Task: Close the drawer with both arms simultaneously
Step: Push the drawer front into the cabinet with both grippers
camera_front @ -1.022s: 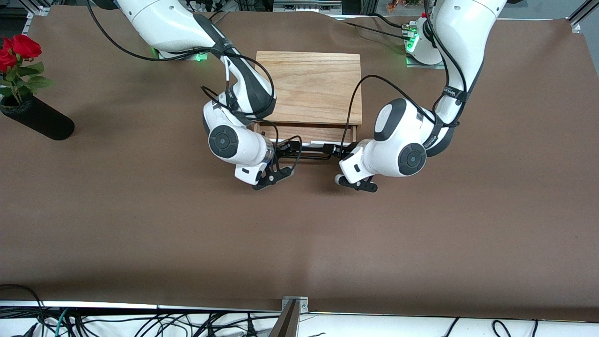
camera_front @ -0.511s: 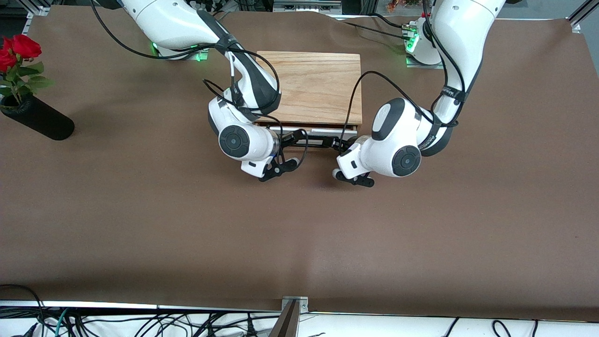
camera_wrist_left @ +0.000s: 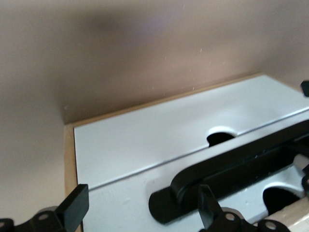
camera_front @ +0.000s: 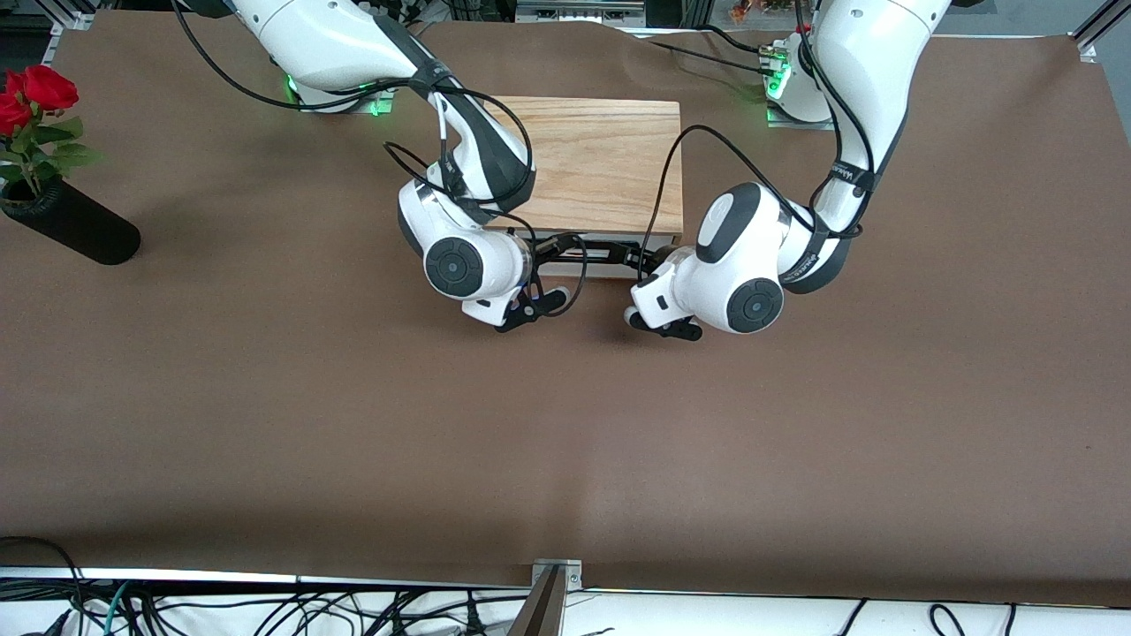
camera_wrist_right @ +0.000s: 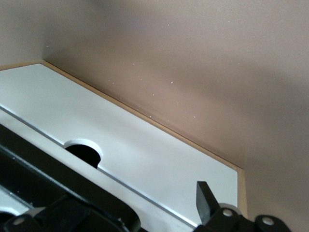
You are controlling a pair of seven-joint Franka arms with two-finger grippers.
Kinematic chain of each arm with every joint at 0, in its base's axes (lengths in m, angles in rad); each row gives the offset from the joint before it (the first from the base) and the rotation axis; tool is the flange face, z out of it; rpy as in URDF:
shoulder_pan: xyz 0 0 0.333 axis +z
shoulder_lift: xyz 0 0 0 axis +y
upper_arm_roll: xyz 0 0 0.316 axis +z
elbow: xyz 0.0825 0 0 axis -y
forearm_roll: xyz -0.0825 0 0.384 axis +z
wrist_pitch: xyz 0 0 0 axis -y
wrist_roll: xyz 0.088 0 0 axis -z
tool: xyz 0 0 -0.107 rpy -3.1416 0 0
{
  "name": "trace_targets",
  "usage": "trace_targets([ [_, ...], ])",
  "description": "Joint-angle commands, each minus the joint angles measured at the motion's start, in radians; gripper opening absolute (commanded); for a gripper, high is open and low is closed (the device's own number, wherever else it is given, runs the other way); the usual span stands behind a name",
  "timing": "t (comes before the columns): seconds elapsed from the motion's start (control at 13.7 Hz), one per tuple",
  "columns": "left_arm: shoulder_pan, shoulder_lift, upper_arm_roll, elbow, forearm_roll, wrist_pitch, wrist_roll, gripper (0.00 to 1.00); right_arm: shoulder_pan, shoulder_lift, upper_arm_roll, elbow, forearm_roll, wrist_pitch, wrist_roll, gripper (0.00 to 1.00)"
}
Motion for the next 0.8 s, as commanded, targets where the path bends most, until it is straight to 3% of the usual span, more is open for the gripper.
trace_targets([
  [0.0, -0.005, 0.007, 0.005, 0.013, -0.026, -0.042, -0.019, 1.00, 0.002, 0.003, 0.012, 0.007, 0.021, -0.064, -0.002, 1.00],
  [0.73, 0.016, -0.024, 0.013, 0.068, -0.007, -0.048, -0.037, 1.00, -0.001, 0.005, 0.010, 0.041, 0.021, 0.062, -0.009, 1.00],
])
